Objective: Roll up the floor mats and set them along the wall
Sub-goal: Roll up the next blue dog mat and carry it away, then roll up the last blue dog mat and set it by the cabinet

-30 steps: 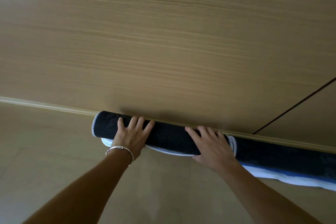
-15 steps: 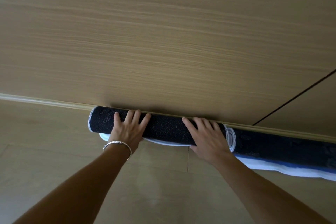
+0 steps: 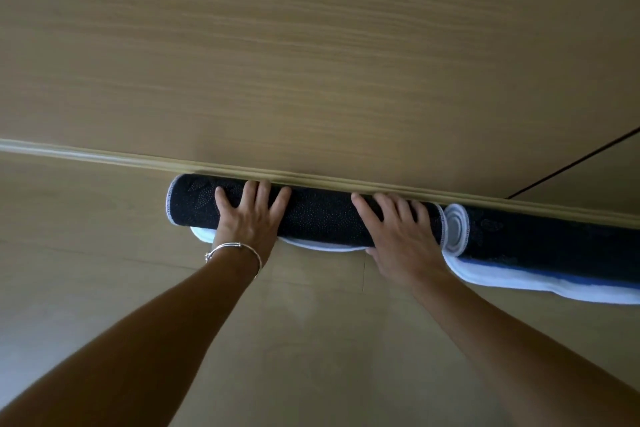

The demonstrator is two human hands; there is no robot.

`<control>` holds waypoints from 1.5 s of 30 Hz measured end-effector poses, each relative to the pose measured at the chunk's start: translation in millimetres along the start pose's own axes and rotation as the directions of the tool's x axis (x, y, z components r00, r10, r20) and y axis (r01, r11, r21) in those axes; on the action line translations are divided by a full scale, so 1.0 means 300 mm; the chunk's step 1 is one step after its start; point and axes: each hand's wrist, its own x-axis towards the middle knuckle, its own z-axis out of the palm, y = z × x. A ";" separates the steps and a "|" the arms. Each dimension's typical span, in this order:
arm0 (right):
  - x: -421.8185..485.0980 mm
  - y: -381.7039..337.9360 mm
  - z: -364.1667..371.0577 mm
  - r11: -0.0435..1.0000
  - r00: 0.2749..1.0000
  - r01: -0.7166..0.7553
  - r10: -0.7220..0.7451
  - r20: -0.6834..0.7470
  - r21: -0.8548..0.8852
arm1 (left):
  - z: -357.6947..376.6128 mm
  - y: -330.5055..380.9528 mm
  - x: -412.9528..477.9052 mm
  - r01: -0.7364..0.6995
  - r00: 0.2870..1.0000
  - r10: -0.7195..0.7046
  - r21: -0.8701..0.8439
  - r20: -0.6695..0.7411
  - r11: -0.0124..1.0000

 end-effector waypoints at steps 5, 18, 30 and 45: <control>0.006 -0.045 -0.106 0.997 0.960 -0.066 0.071 0.271 -0.025 | -0.158 0.013 0.050 0.066 0.937 -0.021 -0.119 0.348 0.991; -0.670 -0.219 -0.424 0.963 0.785 -0.119 -0.057 0.617 0.241 | -0.386 0.020 -0.688 -0.195 0.916 0.291 -0.326 0.276 0.925; -1.158 -0.181 -1.352 0.963 0.939 -0.153 0.072 0.335 0.222 | -1.166 -0.289 -1.333 -0.073 0.997 0.077 -0.226 0.011 0.971; -1.923 -0.552 -2.564 0.998 0.975 0.020 -0.006 -0.220 0.061 | -2.004 -0.806 -2.409 -0.012 0.803 -0.154 -0.275 -0.575 0.961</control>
